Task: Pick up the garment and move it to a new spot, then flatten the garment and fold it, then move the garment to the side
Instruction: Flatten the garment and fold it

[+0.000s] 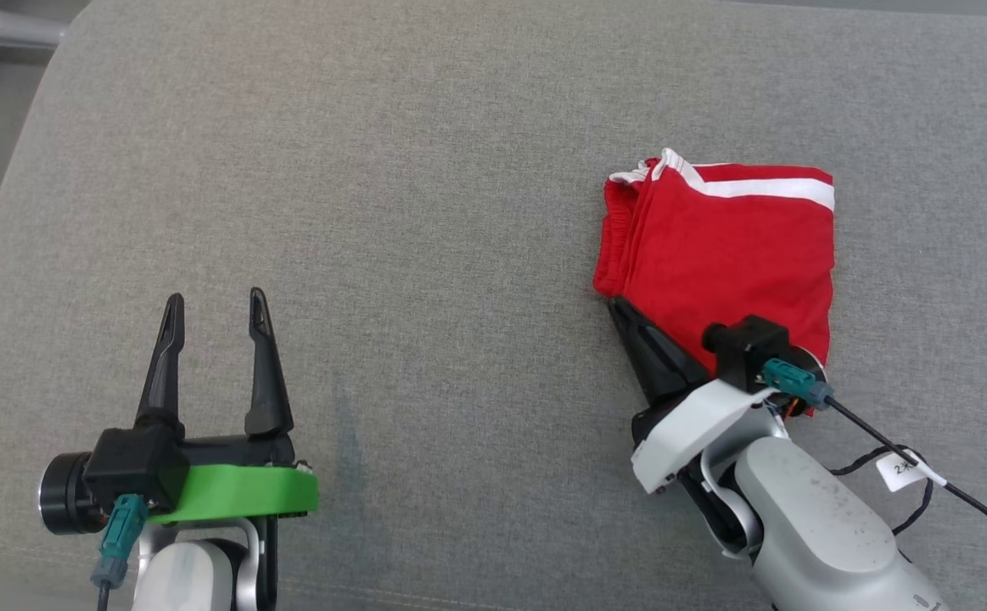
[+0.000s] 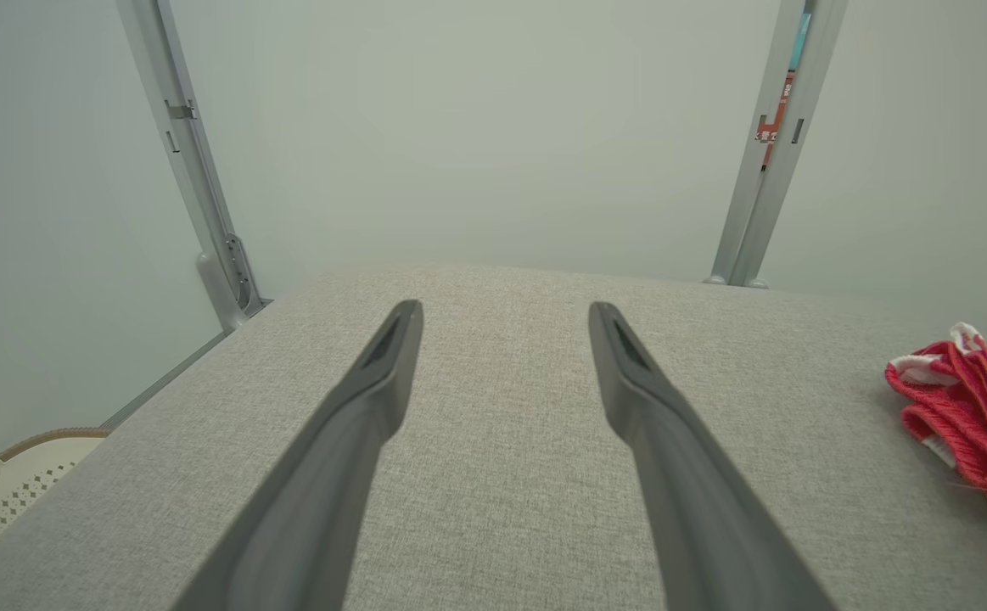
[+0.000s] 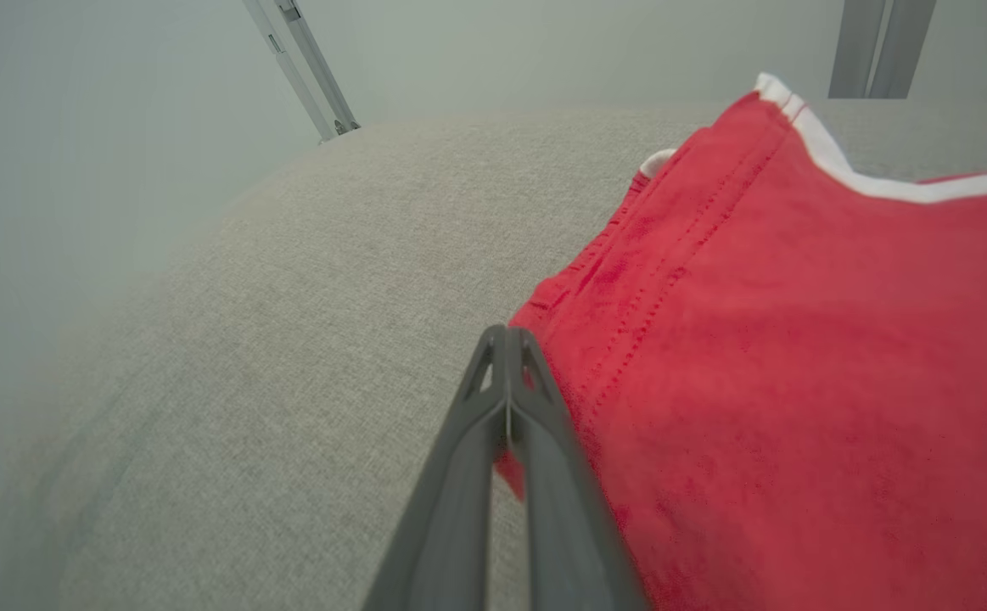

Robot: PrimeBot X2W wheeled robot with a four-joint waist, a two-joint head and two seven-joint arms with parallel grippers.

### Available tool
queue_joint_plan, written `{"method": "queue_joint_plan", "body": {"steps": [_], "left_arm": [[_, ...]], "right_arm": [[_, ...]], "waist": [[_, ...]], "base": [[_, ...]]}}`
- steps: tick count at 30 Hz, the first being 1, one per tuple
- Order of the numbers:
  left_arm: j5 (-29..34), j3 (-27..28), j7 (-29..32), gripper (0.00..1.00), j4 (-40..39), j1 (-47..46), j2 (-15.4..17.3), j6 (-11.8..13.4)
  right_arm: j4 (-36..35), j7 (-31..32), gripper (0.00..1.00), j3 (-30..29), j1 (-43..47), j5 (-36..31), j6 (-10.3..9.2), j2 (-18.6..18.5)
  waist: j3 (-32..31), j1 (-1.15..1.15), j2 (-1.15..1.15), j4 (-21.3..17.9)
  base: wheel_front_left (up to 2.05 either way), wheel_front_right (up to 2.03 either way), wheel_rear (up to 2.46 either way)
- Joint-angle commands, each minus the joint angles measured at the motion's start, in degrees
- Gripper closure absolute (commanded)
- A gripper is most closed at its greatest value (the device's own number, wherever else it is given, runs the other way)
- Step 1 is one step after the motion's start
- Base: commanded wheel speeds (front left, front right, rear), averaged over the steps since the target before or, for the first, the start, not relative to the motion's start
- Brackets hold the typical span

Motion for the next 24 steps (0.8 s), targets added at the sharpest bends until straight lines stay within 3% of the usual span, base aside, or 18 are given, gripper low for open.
{"method": "queue_joint_plan", "body": {"steps": [1, 8, 17, 18, 19, 20, 21, 24], "left_arm": [[0.30, 0.07, -0.12, 0.00, 0.17, -0.90, 0.11, -0.27], [1.14, 0.94, -0.12, 0.00, 0.50, -0.91, 0.11, -0.31], [2.85, 2.71, -0.12, 0.00, 2.56, -0.88, 0.11, -1.03], [3.16, 3.05, -0.13, 0.00, 2.83, -0.67, 0.12, -0.99], [3.30, 3.29, -0.12, 0.00, 2.91, -0.55, 0.14, -0.95], [3.38, 3.64, -0.12, 0.00, 3.10, -0.11, 0.14, -0.91], [3.58, 3.80, -0.12, 0.00, 3.28, 0.58, 0.12, -0.85], [4.15, 4.89, -0.12, 0.00, 3.90, 2.22, 0.14, -1.23]], "right_arm": [[0.02, -0.13, 1.00, 0.73, -0.62, -0.35, -0.01, 0.21], [-3.96, -0.14, 1.00, -0.46, -1.24, -0.66, -0.01, -0.13], [-11.70, -0.14, 1.00, -10.22, 3.12, -3.10, -0.01, -2.94], [-12.01, -0.14, 0.68, -11.83, 4.11, -3.34, -0.01, -3.07], [-12.23, -0.14, 0.59, -12.89, 4.59, -3.44, -0.01, -3.03], [-12.68, -0.14, 0.33, -14.38, 5.25, -3.63, -0.01, -2.98], [-12.95, -0.14, 0.00, -15.56, 5.91, -4.25, -0.01, -3.22], [-13.85, -0.14, 0.00, -19.05, 8.44, -5.57, -0.01, -3.28]], "waist": [[0.13, 0.00, 0.00, 0.08], [-0.46, 0.00, 0.00, -1.98], [-3.22, 0.00, 0.00, -7.41], [-3.71, 0.00, 0.00, -8.16], [-3.98, 0.00, 0.00, -8.61], [-4.50, 0.00, 0.00, -9.39], [-4.98, 0.00, 0.00, -10.08], [-6.54, 0.00, 0.00, -11.94]], "base": [[0.00, 0.00, 0.00], [0.00, 0.00, 0.00], [0.00, 0.00, 0.00], [0.00, 0.00, 0.00], [0.00, 0.00, 0.00], [0.00, 0.00, 0.00], [0.00, 0.00, 0.00], [0.00, 0.00, 0.00]]}}
